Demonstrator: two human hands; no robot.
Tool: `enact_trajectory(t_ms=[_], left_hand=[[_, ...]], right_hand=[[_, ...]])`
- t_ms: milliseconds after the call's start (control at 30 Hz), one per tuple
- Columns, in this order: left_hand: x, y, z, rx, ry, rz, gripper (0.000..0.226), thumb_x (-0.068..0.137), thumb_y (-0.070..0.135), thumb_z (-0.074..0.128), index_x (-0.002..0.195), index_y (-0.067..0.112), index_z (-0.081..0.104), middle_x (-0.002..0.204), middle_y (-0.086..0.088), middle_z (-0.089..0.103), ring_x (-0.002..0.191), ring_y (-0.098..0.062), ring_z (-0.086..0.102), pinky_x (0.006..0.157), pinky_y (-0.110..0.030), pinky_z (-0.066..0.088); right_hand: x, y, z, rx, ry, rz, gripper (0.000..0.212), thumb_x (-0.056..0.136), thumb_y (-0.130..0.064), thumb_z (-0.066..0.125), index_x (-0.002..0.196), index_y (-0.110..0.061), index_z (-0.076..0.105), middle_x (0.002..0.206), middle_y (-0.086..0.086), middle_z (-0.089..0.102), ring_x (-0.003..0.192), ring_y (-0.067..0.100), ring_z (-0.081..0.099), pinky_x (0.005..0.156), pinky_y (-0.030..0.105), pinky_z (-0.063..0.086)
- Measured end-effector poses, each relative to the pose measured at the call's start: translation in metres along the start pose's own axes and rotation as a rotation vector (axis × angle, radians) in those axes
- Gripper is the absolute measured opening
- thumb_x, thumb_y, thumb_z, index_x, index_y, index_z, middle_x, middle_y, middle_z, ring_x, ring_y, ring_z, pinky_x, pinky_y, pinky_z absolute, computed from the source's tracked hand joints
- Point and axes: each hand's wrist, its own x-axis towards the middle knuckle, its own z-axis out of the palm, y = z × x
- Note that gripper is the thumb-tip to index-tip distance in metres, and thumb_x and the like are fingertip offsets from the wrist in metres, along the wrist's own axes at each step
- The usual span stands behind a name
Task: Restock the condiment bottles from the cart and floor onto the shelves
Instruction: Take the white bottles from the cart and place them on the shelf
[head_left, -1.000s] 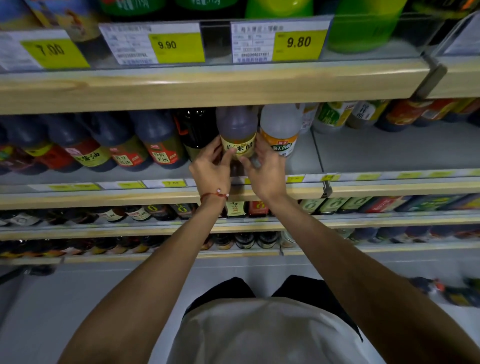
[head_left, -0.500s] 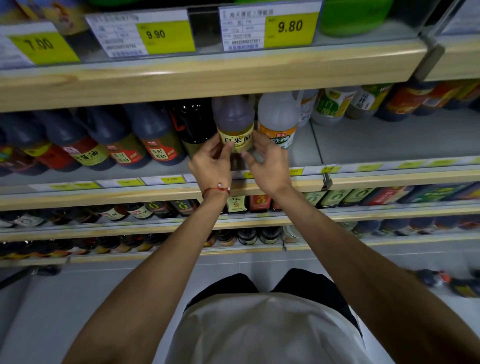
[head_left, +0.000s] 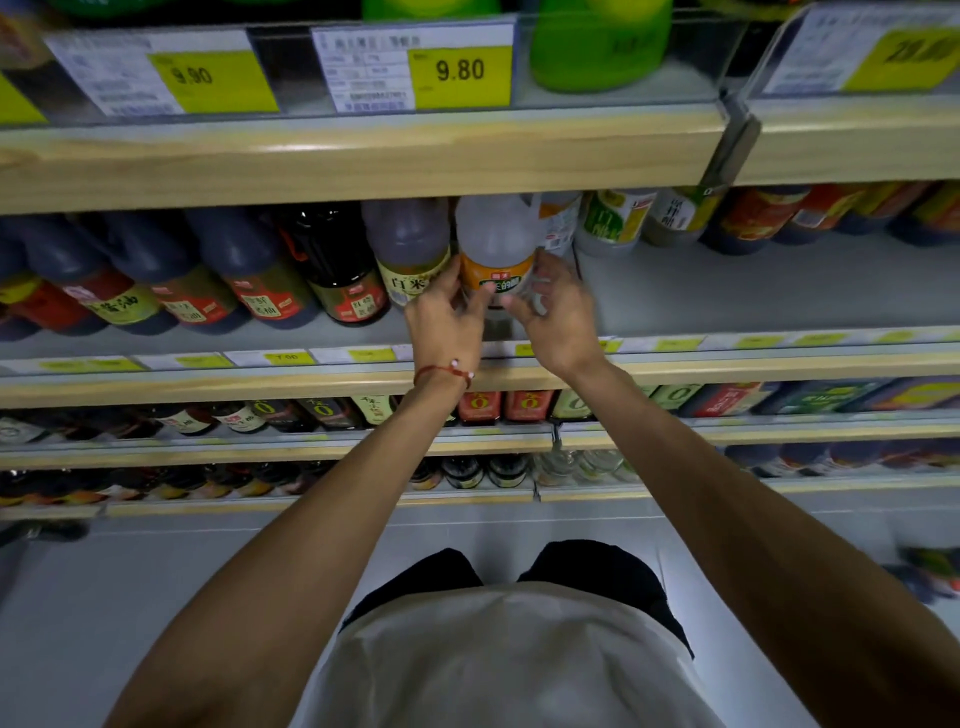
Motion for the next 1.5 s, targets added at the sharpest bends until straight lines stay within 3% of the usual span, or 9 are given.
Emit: enact_trajectory(t_ms=[167,400,533,800,933,1033,1167,1300,1500], left_hand=[[-0.002,-0.004,0.010,-0.144,0.071,-0.050,0.047,0.084,0.033,0.078,0.128,0.019,0.071,0.120,0.008,0.074,0.119,-0.007,0.066,0.105,-0.043,0.054],[-0.004,-0.002,0.013,-0.133,0.166,-0.045,0.050,0.083,0.037,0.081,0.128,0.016,0.072,0.119,0.006,0.075,0.117,-0.006,0.067,0.103,-0.039,0.055],[-0.006,0.000,0.014,-0.106,0.178,-0.057,0.049,0.084,0.037,0.079,0.128,0.016,0.072,0.119,0.005,0.075,0.117,-0.007,0.068,0.102,-0.038,0.056],[-0.017,0.022,0.006,0.008,0.103,-0.109,0.051,0.088,0.011,0.071,0.138,0.015,0.063,0.123,-0.002,0.074,0.120,-0.012,0.067,0.103,-0.040,0.055],[-0.015,0.029,0.006,0.092,0.115,-0.169,0.043,0.089,0.006,0.070,0.132,0.006,0.066,0.110,-0.020,0.075,0.111,-0.023,0.068,0.097,-0.035,0.054],[-0.016,0.028,0.005,0.017,0.073,-0.212,0.058,0.087,0.000,0.067,0.143,0.007,0.058,0.127,-0.011,0.071,0.121,-0.018,0.066,0.104,-0.039,0.054],[-0.018,0.025,0.002,0.036,0.001,-0.214,0.077,0.075,0.012,0.064,0.150,0.012,0.050,0.138,-0.004,0.066,0.129,-0.015,0.061,0.107,-0.044,0.052],[-0.026,0.037,-0.007,0.101,-0.016,-0.165,0.063,0.080,0.013,0.069,0.142,0.015,0.058,0.125,0.013,0.067,0.123,-0.012,0.064,0.104,-0.042,0.055],[-0.075,0.056,-0.041,0.393,-0.066,-0.131,0.059,0.092,0.026,0.070,0.148,0.019,0.052,0.142,-0.008,0.060,0.129,-0.027,0.056,0.102,-0.041,0.051]], right_hand=[[0.009,0.014,0.001,0.044,-0.003,-0.018,0.057,0.090,-0.016,0.081,0.139,-0.001,0.055,0.122,-0.006,0.058,0.111,0.006,0.058,0.086,0.002,0.043],[0.014,0.015,0.000,0.058,-0.058,-0.016,0.061,0.091,-0.030,0.079,0.143,-0.009,0.055,0.131,0.004,0.068,0.121,0.016,0.066,0.101,0.043,0.057],[0.017,0.023,0.004,0.038,-0.078,-0.003,0.066,0.090,-0.042,0.075,0.146,-0.016,0.051,0.134,0.005,0.067,0.124,0.021,0.065,0.100,0.052,0.056],[0.016,0.021,0.006,0.001,-0.152,0.022,0.080,0.083,-0.053,0.068,0.152,-0.023,0.043,0.147,0.005,0.056,0.138,0.022,0.053,0.111,0.049,0.048],[0.014,0.017,0.002,-0.027,-0.182,0.064,0.077,0.087,-0.037,0.072,0.155,-0.019,0.041,0.151,0.007,0.052,0.142,0.023,0.050,0.115,0.049,0.046],[0.009,0.009,-0.005,-0.055,-0.210,0.068,0.078,0.090,-0.020,0.076,0.158,-0.014,0.037,0.155,0.010,0.047,0.144,0.027,0.047,0.119,0.047,0.042],[0.007,0.000,-0.012,-0.149,-0.254,0.072,0.078,0.093,-0.009,0.074,0.159,-0.009,0.034,0.158,0.015,0.042,0.147,0.029,0.040,0.121,0.032,0.032],[-0.005,-0.011,-0.024,-0.189,-0.280,0.071,0.067,0.095,-0.008,0.070,0.155,-0.008,0.041,0.152,0.016,0.045,0.140,0.031,0.047,0.111,0.020,0.031],[-0.053,-0.036,-0.043,-0.519,-0.298,-0.042,0.041,0.096,-0.027,0.066,0.136,-0.018,0.061,0.137,0.003,0.058,0.128,0.027,0.055,0.094,0.045,0.054]])
